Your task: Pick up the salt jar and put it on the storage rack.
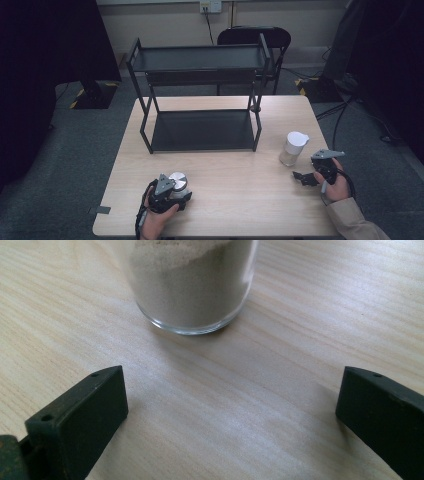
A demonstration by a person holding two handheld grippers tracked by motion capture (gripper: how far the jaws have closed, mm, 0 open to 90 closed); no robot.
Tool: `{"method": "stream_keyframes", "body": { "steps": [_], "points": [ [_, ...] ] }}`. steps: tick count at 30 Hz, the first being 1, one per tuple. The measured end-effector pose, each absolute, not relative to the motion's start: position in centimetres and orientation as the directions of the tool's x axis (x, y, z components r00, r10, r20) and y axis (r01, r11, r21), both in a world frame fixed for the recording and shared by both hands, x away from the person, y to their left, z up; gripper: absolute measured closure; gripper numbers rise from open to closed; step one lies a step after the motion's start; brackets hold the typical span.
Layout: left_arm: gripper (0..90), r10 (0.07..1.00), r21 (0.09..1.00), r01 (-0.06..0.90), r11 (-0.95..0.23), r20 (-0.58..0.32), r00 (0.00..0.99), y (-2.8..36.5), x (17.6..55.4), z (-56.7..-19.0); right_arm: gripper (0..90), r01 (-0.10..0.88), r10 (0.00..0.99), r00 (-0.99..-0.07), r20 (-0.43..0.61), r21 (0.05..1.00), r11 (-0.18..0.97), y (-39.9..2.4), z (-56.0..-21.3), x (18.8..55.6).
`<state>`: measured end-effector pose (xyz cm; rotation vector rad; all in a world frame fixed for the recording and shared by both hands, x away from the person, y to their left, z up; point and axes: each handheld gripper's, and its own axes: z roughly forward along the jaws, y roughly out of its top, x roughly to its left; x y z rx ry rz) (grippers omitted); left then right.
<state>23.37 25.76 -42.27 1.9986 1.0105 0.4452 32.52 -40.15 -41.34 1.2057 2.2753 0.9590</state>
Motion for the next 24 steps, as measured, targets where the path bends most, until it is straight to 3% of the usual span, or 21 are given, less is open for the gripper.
{"method": "stream_keyframes", "body": {
  "steps": [24],
  "points": [
    [30.5,0.77,0.798,0.504,-0.33,-0.081,0.633,24.9,26.5,-39.2,0.0,0.565,0.833,-0.553,-0.023,0.724,0.395,-40.2,-41.3,32.5]
  ]
}}
